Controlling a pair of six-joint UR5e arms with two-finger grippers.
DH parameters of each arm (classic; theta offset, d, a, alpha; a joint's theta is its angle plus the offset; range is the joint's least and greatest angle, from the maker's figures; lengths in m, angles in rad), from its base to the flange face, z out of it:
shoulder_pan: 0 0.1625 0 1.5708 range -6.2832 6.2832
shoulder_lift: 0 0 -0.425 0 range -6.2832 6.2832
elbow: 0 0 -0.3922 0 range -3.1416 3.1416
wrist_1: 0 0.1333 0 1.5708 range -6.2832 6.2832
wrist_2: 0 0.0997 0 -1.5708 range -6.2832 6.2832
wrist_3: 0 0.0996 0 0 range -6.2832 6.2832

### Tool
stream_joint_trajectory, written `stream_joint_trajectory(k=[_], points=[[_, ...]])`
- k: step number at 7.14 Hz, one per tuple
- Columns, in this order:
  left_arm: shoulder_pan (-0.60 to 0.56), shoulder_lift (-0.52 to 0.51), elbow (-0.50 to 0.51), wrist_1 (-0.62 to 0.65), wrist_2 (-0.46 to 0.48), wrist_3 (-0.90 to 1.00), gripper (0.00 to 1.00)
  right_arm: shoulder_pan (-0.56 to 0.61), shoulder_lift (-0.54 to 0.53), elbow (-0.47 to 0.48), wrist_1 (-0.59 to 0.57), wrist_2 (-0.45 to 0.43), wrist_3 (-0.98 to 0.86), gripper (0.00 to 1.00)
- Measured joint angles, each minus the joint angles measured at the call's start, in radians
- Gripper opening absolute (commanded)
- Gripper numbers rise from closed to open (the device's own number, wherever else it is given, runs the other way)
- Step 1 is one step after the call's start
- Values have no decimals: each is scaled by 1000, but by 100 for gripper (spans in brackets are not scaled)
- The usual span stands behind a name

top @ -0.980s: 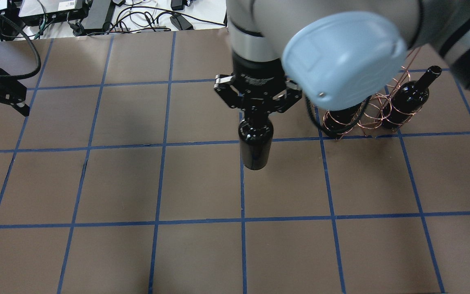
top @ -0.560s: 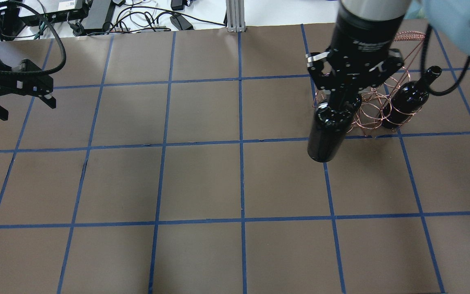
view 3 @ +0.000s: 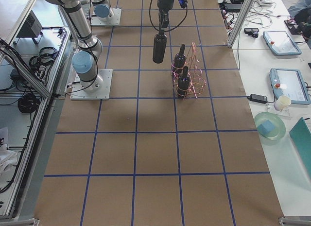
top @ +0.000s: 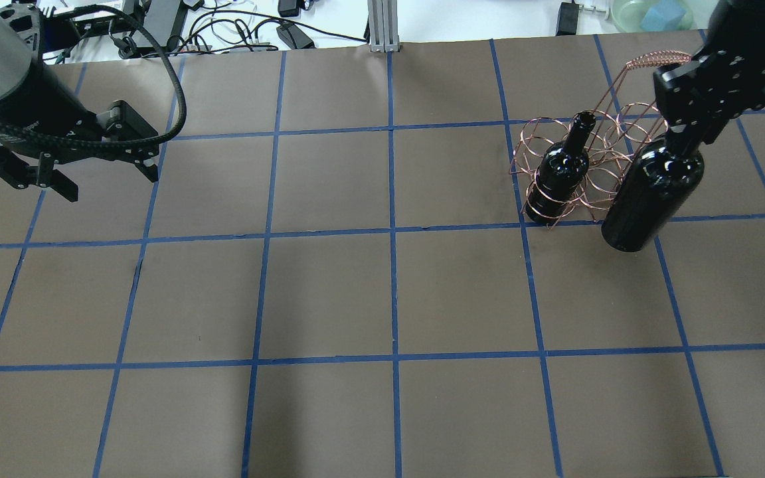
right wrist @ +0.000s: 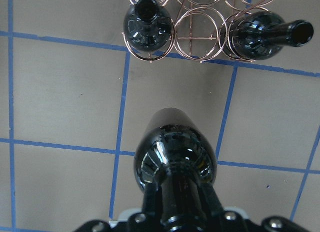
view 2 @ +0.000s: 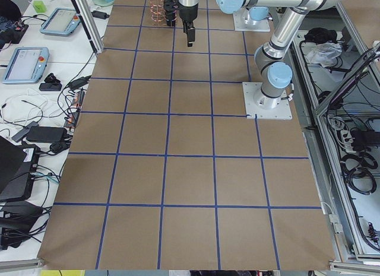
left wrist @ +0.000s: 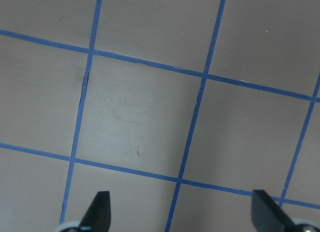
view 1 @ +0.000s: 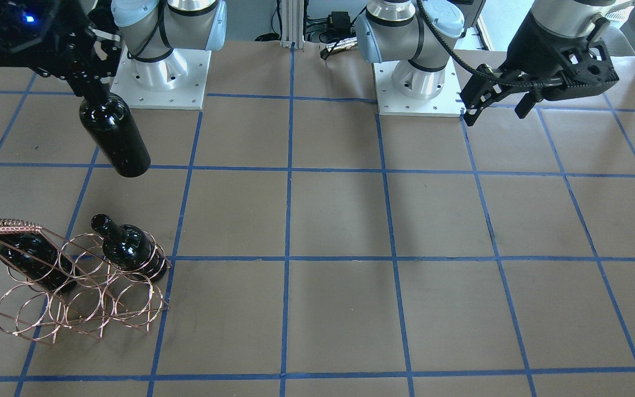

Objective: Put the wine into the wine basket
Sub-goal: 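Lift the bottle with the right gripper and carry it to the copper rack, then lower the bottle into the empty rack slot beside the other bottles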

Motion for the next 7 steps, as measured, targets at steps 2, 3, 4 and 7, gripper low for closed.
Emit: stream_joint_trajectory(k=[2, 3, 4, 7], points=[[-20, 12, -24, 1, 3, -14, 100, -36, 38, -7, -92, 6, -41, 0], [-23, 13, -29, 1, 1, -21, 100, -38, 62, -12, -139, 16, -45, 0], [-25, 13, -31, 0, -2, -31, 100, -38, 85, -13, -186, 27, -47, 0], [-26, 17, -42, 1, 0, -42, 100, -27, 146, -21, -310, 36, -93, 0]])
